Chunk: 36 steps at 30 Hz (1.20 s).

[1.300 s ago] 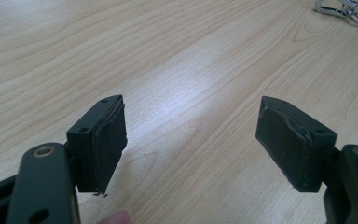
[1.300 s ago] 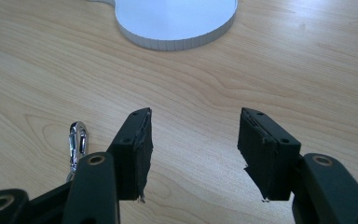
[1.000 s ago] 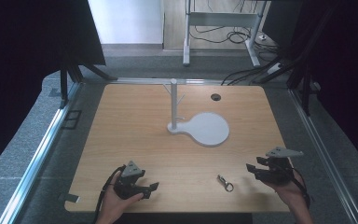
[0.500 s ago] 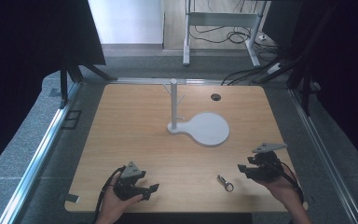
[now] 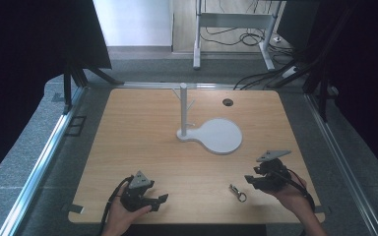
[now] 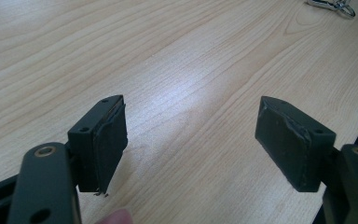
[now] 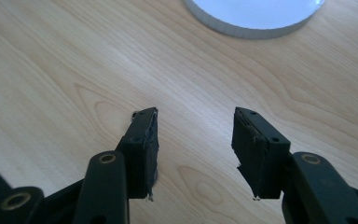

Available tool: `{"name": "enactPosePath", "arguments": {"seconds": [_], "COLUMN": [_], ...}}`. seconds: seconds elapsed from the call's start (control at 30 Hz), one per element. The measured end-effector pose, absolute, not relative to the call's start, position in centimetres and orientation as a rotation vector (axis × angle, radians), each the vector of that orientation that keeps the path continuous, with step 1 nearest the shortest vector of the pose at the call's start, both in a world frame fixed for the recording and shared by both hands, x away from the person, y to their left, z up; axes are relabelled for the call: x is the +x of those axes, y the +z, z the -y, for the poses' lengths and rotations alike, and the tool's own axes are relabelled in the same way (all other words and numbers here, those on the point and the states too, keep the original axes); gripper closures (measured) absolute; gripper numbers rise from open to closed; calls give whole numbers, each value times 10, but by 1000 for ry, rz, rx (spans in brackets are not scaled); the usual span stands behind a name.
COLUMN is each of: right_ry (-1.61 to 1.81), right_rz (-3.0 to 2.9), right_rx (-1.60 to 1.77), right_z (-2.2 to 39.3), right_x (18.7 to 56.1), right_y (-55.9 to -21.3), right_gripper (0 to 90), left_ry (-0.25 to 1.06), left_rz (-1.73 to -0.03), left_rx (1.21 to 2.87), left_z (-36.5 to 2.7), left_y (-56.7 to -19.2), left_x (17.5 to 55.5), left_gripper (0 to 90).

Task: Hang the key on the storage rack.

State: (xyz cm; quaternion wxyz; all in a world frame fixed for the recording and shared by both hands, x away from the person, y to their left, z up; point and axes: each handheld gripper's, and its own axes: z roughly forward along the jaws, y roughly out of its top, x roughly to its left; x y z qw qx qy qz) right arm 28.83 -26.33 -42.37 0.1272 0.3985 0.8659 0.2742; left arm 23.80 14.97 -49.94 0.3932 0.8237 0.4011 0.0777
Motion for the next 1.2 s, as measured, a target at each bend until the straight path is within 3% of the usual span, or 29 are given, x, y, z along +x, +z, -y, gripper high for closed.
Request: {"name": "enactPosePath", "arguments": {"seconds": [0.63, 1.2], "right_ry": [635, 502], "right_rz": [-2709, -2768], "right_rx": [1113, 1114], "right_z": [224, 219], "right_x": [290, 288], "right_y": [-435, -464], "right_gripper": [537, 638], "left_ry": [201, 197], "left_rz": [-1006, -999], "left_rx": [2091, 2117], "left_z": [-152, -149], "left_y": [-498, -500], "left_x": [237, 237], "left_gripper": [255, 257]}}
